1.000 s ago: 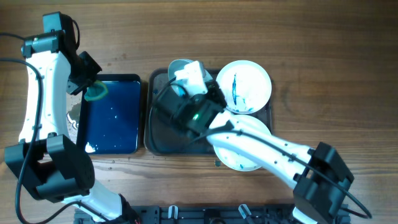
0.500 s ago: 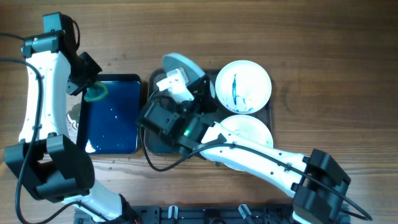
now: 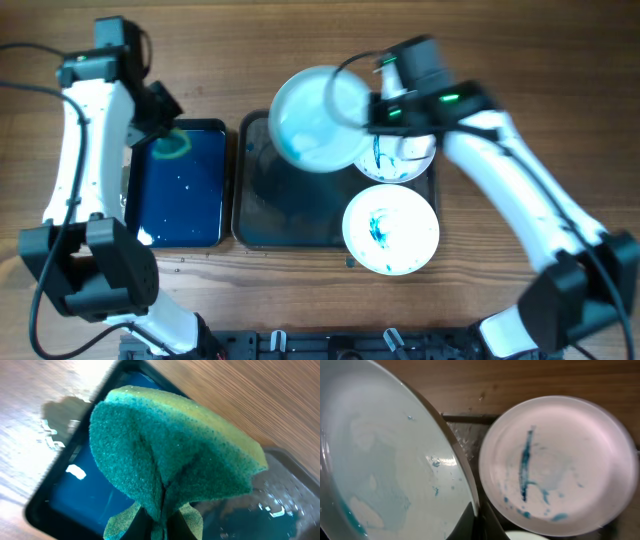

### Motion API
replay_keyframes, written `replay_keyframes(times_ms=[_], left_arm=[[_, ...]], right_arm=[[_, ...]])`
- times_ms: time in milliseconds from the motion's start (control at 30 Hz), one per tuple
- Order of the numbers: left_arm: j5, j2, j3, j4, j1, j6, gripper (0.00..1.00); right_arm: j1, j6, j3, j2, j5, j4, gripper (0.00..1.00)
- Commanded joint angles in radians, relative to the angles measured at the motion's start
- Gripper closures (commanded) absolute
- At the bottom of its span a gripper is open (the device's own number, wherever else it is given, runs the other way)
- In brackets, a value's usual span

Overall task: Clean dirty plates on tray and stack at the side
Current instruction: 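Lift the scrubbed plate with the right gripper and carry it right, then set the plate down on the table right of the tray, release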

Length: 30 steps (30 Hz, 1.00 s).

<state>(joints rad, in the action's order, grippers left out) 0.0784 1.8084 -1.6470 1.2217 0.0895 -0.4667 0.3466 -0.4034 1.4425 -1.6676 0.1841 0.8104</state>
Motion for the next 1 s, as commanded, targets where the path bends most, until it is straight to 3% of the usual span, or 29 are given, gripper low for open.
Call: replay_keyframes(times_ms=[0,100,233,400,700,733,800,967], left_arm=[[-0.014,-0.007,-0.008,-0.013,-0.089,-0.010,0.96],[-0.014,-0.007,-0.008,-0.029,-0.150,-0.009,0.96],[-0.014,-0.007,-0.008,-0.055,-0.200,-0.009,0.96],[-0.014,-0.007,-0.008,-0.063,-0.233,-0.009,0.96],[-0.014,-0.007,-0.008,-0.074,-0.244,-0.009,0.96],[-0.014,-0.007,-0.008,-0.074,-0.244,-0.009,0.96],[-0.014,-0.007,-0.008,-0.074,-0.244,-0.009,0.96],[-0.018,-0.007,-0.008,-0.075,-0.244,-0.009,0.96]], right_arm=[[-0.206,0.000,0.011,0.094,0.128,0.077,0.96],[-0.366,0.017,0.010,0.103,0.088,0.166,0.96],[-0.571,-0.002,-0.066,0.101,-0.103,0.259,0.96],[-0.780,-0.025,-0.271,0.101,-0.140,0.163,0.96],[-0.808,0.028,-0.584,0.101,-0.140,-0.199,0.95],[-0.808,0.026,-0.587,0.101,-0.142,-0.203,0.90],[-0.809,0.026,-0.581,0.101,-0.140,-0.207,0.69],[-0.809,0.147,-0.417,0.101,0.105,-0.055,0.65]])
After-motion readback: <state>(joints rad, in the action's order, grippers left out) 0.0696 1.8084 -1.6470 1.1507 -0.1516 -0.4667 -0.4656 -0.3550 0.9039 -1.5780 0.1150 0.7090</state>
